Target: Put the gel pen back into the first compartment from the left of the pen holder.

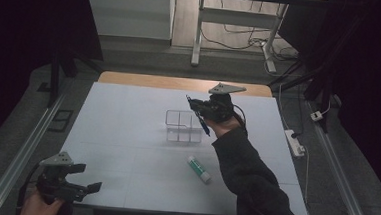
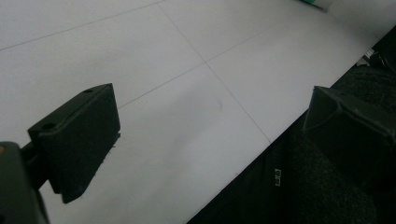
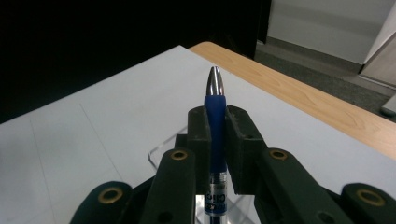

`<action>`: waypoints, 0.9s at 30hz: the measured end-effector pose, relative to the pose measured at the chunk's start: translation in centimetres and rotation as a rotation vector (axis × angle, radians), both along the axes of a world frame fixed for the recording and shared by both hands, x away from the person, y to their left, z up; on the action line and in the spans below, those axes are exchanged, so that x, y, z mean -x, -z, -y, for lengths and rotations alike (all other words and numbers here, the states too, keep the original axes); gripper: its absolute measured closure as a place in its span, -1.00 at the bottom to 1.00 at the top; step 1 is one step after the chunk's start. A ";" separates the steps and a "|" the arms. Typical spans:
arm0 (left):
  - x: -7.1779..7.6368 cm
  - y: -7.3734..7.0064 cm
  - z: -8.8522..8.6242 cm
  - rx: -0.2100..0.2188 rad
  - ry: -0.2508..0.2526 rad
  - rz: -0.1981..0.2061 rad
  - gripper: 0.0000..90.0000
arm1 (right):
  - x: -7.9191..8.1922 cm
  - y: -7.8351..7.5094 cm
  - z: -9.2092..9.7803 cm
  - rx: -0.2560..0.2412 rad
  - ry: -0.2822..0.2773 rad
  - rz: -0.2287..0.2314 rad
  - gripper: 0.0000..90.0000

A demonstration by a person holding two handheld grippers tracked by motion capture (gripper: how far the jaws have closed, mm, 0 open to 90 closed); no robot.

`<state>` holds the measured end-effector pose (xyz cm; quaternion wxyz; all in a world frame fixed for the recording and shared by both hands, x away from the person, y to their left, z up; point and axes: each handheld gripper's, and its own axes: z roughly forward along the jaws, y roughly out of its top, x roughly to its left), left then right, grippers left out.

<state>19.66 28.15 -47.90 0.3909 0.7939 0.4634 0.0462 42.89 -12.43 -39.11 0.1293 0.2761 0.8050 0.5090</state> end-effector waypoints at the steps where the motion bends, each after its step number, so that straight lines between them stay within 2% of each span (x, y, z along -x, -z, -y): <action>1: 0.0 0.0 0.0 0.002 0.002 0.001 -0.91 | -0.1 0.0 -0.3 -0.009 -0.001 -0.002 0.78; 7: 0.0 0.0 -0.1 0.014 0.002 0.002 -0.90 | -0.9 -0.1 -1.8 -0.034 -0.009 0.003 0.78; 12: 0.0 0.0 -0.2 0.016 0.000 0.004 -0.91 | -1.8 0.2 -3.0 -0.080 -0.030 -0.012 0.78; 20: 0.1 0.0 0.1 -0.008 0.006 0.006 -0.91 | -2.4 0.4 -5.0 -0.100 -0.041 -0.002 0.78; 27: 0.1 0.0 0.1 -0.005 0.005 0.007 -0.91 | -3.0 0.9 -7.6 -0.104 -0.050 0.028 0.78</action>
